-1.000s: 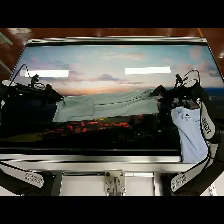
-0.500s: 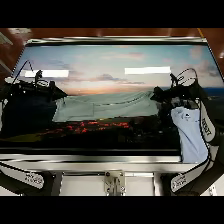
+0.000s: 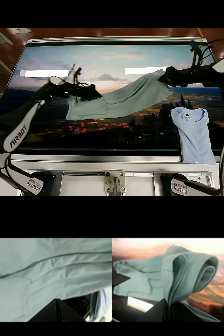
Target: Fold the shirts.
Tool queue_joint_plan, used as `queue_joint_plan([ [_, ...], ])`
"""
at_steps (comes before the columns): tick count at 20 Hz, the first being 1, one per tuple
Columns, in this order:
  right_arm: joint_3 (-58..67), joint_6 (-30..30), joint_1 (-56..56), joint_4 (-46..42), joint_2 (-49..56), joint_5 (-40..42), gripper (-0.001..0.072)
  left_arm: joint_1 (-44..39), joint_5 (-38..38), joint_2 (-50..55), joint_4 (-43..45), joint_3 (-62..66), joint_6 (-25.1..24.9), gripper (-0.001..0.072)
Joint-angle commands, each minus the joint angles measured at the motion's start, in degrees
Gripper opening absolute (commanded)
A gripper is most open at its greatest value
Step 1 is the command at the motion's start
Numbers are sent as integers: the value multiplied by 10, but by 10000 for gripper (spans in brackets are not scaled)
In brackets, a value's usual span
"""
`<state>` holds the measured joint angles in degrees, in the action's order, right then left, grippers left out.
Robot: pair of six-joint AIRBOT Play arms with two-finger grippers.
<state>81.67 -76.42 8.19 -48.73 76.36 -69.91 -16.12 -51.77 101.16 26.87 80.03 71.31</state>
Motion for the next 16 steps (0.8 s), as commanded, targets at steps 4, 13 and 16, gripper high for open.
queue_joint_plan([
  [4, 0, -85, -5, -46, -123, -53, 66, -170, 131, 85, -101, 75, 15, 39],
  [13, 0, -104, -11, -43, -138, -49, 66, -171, 64, 169, -267, 113, 0, 38],
  [16, 0, -103, -60, -41, -119, -5, 66, -104, 43, 122, -204, 113, -31, 36],
])
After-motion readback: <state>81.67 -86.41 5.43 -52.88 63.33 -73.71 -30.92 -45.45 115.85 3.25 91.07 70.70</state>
